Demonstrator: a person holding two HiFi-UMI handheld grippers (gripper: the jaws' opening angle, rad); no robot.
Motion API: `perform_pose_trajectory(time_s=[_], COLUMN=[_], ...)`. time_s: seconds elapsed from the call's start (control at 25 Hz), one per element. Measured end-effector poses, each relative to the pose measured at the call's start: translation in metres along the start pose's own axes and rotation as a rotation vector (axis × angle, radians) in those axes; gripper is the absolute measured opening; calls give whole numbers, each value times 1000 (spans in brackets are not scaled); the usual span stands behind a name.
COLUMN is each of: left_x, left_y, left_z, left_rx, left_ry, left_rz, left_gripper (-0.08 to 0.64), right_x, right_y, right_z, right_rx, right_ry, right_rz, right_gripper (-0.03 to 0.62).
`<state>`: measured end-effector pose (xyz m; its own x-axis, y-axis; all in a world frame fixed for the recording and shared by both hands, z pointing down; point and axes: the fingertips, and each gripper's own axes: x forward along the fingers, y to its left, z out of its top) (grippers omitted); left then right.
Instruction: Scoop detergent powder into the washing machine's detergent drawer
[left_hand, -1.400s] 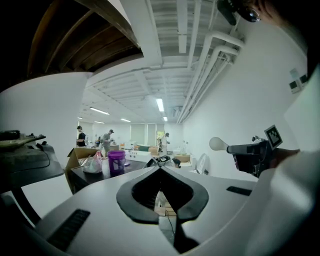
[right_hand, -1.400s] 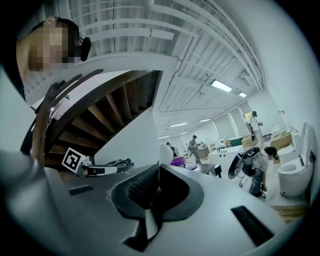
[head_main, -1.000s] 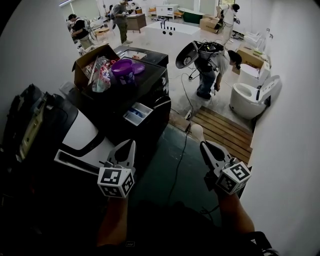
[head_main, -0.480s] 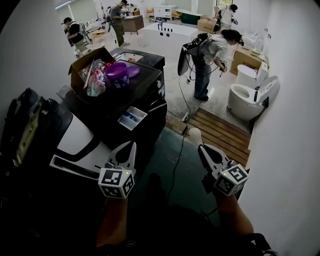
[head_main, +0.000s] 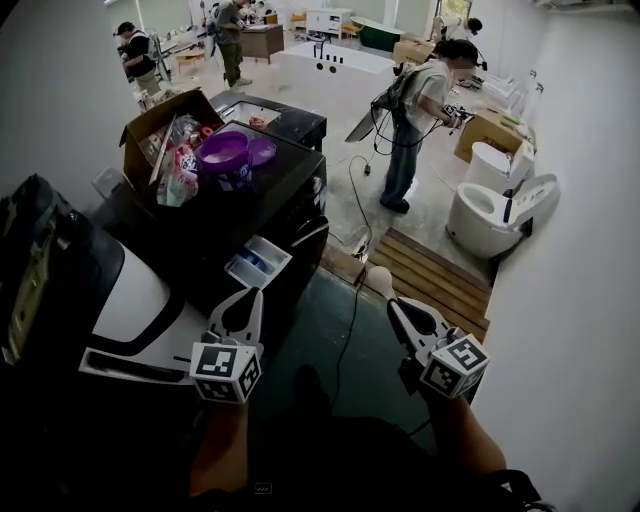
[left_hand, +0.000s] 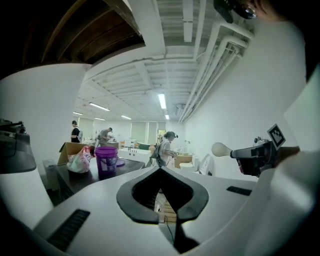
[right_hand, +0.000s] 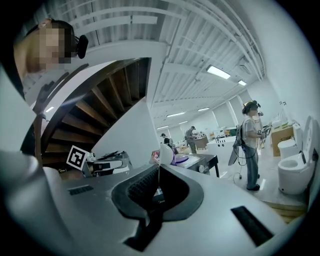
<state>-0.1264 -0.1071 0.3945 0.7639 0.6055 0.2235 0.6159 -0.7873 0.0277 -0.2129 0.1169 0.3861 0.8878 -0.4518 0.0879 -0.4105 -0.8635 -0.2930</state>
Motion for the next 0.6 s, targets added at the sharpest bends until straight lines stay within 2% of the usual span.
perform_pose_trajectory(time_s=[0.32,0.6], left_x=[80,122], left_y=[60,104], left_z=[15,24], left_rx=[-30,-30], left_ry=[15,24], left_rz=[-11,-22], left_gripper=[6,6], right_x=[104,174], right_y=[-29,-50], right_z=[35,49], right_rx=[-20,-33], right_ry=[30,53], right_rz=[34,35], right_gripper=[20,20])
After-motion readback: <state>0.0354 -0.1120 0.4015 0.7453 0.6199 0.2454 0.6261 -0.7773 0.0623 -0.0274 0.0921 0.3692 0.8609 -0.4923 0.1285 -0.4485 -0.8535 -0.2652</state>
